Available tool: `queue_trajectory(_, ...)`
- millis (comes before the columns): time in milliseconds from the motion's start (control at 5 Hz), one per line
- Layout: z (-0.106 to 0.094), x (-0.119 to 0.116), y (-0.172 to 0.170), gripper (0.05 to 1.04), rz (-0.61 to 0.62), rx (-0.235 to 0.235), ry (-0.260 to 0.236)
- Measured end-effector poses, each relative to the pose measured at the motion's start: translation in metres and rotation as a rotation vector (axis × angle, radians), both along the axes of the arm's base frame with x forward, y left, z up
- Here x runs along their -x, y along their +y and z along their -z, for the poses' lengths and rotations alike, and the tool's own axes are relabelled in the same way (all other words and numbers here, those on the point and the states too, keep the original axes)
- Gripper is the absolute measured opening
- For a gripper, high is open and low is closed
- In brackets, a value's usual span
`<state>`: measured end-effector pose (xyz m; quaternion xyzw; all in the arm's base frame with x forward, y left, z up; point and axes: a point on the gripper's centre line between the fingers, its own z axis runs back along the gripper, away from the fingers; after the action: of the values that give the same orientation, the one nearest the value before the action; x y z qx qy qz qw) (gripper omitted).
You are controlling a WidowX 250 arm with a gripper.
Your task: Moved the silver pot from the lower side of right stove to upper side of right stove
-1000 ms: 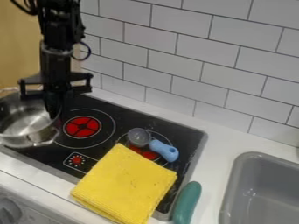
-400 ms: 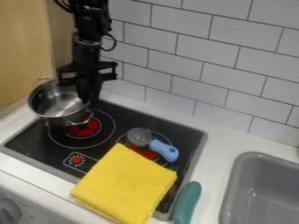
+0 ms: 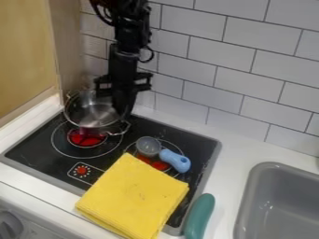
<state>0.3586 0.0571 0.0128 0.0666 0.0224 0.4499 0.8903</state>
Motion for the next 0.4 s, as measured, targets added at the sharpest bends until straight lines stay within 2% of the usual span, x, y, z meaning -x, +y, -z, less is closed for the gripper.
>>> queue_trajectory(200,0.0066,-0.0136,-0.0022,0.066,-0.01,0.026,0.029)
queue_trajectory(400,0.0068,-0.0115,-0.0017,0.093,-0.009,0.023,0.043)
